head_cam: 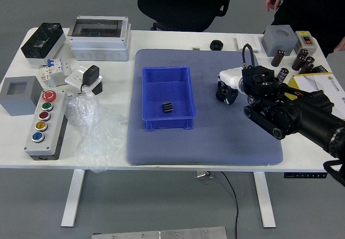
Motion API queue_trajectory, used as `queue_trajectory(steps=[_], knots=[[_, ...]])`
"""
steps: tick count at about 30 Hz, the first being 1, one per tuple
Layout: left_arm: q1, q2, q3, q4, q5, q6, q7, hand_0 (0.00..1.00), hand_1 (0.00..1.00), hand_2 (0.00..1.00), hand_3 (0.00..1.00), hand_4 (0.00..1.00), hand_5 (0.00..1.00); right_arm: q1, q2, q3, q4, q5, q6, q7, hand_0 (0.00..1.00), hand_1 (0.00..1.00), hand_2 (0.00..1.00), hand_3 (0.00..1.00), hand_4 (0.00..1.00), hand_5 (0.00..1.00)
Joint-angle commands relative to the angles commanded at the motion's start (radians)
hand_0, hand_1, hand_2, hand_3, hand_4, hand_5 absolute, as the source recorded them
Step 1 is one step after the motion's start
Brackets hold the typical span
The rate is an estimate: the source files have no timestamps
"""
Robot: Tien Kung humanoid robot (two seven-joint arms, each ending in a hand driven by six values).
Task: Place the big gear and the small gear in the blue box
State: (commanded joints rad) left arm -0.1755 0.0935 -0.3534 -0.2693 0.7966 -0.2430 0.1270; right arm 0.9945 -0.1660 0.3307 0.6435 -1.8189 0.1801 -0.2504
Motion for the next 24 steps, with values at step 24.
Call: queue_trajectory(steps=[24], knots=[[0.009, 0.013, -0.028, -0.001, 0.008, -0.002, 0.0, 0.857, 0.823, 0.821, 0.771, 0.593, 0.373, -0.001, -0.082, 0.026, 0.082, -0.021, 0.003, -0.006, 0.423, 0.378, 0.483, 0.598, 0.619, 0.089]])
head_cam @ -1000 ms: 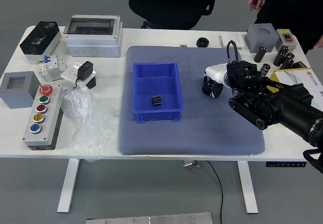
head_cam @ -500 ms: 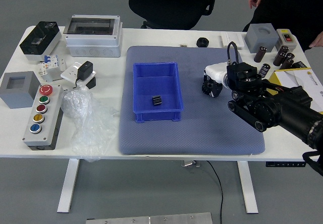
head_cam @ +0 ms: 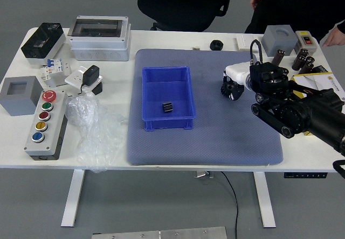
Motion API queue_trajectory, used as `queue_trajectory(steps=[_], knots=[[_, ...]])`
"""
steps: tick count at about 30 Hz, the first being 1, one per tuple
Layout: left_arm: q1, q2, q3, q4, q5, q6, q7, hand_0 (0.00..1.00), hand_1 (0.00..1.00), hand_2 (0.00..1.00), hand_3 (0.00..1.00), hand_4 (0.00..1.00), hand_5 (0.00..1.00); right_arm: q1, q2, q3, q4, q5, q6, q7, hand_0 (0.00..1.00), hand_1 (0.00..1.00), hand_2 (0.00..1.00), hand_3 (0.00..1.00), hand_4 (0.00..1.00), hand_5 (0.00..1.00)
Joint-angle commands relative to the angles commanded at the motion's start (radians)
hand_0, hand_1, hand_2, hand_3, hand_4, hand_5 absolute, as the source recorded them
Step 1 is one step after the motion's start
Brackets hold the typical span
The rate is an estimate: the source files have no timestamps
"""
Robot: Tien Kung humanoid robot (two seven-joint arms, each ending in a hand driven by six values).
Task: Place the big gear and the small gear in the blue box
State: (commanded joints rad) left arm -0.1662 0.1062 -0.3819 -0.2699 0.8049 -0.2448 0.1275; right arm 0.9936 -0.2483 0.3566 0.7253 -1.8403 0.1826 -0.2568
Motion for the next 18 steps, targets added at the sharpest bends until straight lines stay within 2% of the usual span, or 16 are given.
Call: queue_trajectory(steps=[10, 18], knots=[[0.005, 0.012, -0.016, -0.001, 0.006, -0.002, 0.0, 0.856, 0.823, 0.821, 0.772, 0.594, 0.373, 0.001, -0.075, 0.022, 0.081, -0.035, 0.027, -0.008, 0.434, 0.376, 0.478, 0.597, 0.613, 0.09], [0.016, 0.022, -0.023, 0.0, 0.007, -0.004, 0.004, 0.856, 0.823, 0.821, 0.771, 0.594, 0.373, -0.004, -0.136, 0.044, 0.181, -0.091, 0.052, -0.021, 0.442, 0.378, 0.478, 0.591, 0.601, 0.104]])
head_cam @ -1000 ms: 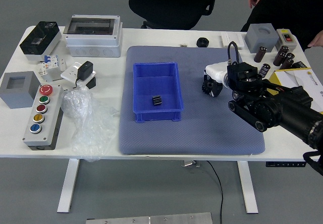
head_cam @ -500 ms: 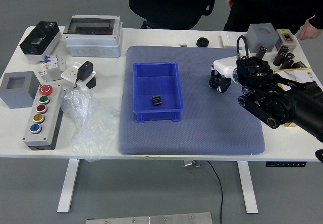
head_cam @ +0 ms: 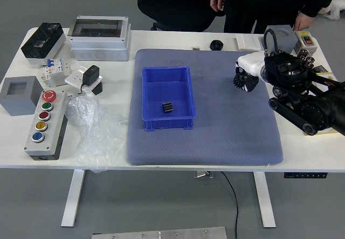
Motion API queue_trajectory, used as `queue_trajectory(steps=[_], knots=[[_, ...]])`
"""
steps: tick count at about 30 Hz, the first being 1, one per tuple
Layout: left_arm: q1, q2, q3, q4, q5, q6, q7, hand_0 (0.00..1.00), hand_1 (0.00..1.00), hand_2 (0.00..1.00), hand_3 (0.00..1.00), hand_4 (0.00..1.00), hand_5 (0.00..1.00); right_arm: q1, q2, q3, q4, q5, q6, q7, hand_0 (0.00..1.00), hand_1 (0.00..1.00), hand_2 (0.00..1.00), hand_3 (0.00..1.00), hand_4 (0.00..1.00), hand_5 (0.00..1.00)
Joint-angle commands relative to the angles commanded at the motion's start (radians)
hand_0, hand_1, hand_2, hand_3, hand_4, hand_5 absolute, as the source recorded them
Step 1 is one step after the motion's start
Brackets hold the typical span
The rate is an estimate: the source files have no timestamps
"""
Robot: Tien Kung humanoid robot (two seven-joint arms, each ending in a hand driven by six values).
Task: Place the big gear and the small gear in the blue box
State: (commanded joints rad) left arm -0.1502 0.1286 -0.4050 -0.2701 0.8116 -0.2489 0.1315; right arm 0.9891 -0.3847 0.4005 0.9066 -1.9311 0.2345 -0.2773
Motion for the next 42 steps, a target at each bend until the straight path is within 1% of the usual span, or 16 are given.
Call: queue_trajectory(steps=[6, 12, 18, 22, 26, 31, 36, 40, 42], knots=[[0.002, 0.005, -0.007, 0.0, 0.002, -0.003, 0.002, 0.857, 0.823, 0.821, 0.771, 0.593, 0.373, -0.006, -0.039, 0.015, 0.101, -0.042, 0.016, -0.01, 0.443, 0.378, 0.478, 0.593, 0.594, 0.111], [0.006, 0.015, -0.01, 0.0, 0.002, -0.004, 0.001, 0.856, 0.823, 0.821, 0.771, 0.594, 0.373, 0.003, -0.071, 0.025, 0.225, -0.079, 0.03, -0.021, 0.443, 0.378, 0.477, 0.592, 0.586, 0.115], [0.011, 0.02, -0.008, 0.0, 0.0, -0.005, 0.002, 0.856, 0.823, 0.821, 0.771, 0.594, 0.373, 0.034, -0.087, 0.021, 0.329, -0.105, 0.041, -0.028, 0.444, 0.379, 0.478, 0.589, 0.582, 0.116], [0.013, 0.021, -0.005, 0.0, -0.003, -0.006, 0.002, 0.856, 0.823, 0.821, 0.771, 0.593, 0.373, 0.053, -0.085, 0.02, 0.388, -0.12, 0.047, -0.033, 0.445, 0.379, 0.477, 0.585, 0.579, 0.117], [0.015, 0.022, -0.001, 0.0, -0.006, -0.007, 0.003, 0.856, 0.823, 0.821, 0.771, 0.593, 0.373, 0.069, -0.066, 0.021, 0.435, -0.129, 0.051, -0.038, 0.445, 0.379, 0.477, 0.585, 0.579, 0.117], [0.015, 0.022, 0.004, 0.0, -0.007, -0.009, 0.003, 0.856, 0.823, 0.821, 0.771, 0.593, 0.372, 0.085, -0.022, 0.015, 0.466, -0.132, 0.057, -0.043, 0.447, 0.379, 0.476, 0.585, 0.579, 0.119], [0.016, 0.022, 0.013, 0.0, -0.011, -0.009, 0.003, 0.856, 0.823, 0.821, 0.77, 0.594, 0.373, 0.09, 0.042, 0.006, 0.458, -0.123, 0.054, -0.044, 0.448, 0.379, 0.476, 0.585, 0.584, 0.127], [0.011, 0.018, 0.016, 0.0, -0.012, -0.009, 0.002, 0.856, 0.823, 0.822, 0.77, 0.594, 0.372, 0.081, 0.091, -0.001, 0.435, -0.11, 0.045, -0.043, 0.444, 0.378, 0.475, 0.581, 0.587, 0.131], [0.009, 0.015, 0.018, 0.0, -0.012, -0.009, 0.002, 0.856, 0.823, 0.822, 0.77, 0.594, 0.372, 0.075, 0.109, -0.003, 0.423, -0.105, 0.04, -0.042, 0.444, 0.378, 0.475, 0.581, 0.587, 0.131]])
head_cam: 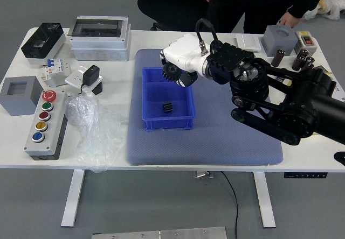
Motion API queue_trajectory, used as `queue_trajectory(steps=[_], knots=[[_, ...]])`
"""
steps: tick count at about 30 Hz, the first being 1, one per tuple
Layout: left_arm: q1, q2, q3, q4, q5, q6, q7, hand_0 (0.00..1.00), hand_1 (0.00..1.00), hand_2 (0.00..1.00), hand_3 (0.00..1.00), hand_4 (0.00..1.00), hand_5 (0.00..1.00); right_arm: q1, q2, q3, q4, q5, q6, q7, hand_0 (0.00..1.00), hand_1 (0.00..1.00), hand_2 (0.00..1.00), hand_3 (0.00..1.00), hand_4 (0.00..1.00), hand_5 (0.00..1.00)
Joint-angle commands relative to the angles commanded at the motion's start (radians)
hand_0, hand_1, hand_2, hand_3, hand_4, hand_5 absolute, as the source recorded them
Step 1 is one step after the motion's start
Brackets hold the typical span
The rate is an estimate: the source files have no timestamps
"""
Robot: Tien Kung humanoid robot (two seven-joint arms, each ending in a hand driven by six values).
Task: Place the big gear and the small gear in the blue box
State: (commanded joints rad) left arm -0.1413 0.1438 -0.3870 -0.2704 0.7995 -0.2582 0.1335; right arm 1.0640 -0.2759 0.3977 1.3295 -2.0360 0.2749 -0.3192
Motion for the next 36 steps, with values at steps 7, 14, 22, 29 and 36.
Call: queue_trajectory(steps=[7, 14, 22, 29, 36], knots=[[-0.005, -0.006, 0.006, 0.0, -0.004, 0.003, -0.001, 0.856, 0.822, 0.821, 0.77, 0.594, 0.372, -0.023, 0.046, -0.005, -0.036, 0.023, -0.012, 0.001, 0.446, 0.378, 0.476, 0.583, 0.588, 0.133], [-0.008, -0.009, 0.004, 0.0, -0.003, 0.004, -0.001, 0.856, 0.823, 0.821, 0.77, 0.594, 0.372, -0.034, 0.055, -0.006, -0.058, 0.05, -0.004, -0.002, 0.423, 0.386, 0.475, 0.589, 0.619, 0.162], [-0.011, -0.01, 0.003, 0.0, -0.001, 0.003, -0.002, 0.856, 0.823, 0.821, 0.769, 0.593, 0.372, -0.036, 0.051, 0.007, -0.07, 0.076, 0.032, -0.001, 0.429, 0.466, 0.594, 0.711, 0.828, 0.35], [-0.009, -0.009, 0.004, 0.0, -0.002, 0.004, -0.003, 0.856, 0.823, 0.821, 0.768, 0.593, 0.373, -0.037, 0.047, 0.014, -0.076, 0.091, 0.068, 0.0, 0.448, 0.484, 0.653, 0.798, 0.872, 0.392], [-0.008, -0.01, 0.001, 0.0, 0.002, 0.003, -0.003, 0.856, 0.823, 0.821, 0.768, 0.593, 0.373, -0.04, 0.038, 0.032, -0.064, 0.091, 0.081, -0.003, 0.468, 0.503, 0.68, 0.847, 0.891, 0.403]])
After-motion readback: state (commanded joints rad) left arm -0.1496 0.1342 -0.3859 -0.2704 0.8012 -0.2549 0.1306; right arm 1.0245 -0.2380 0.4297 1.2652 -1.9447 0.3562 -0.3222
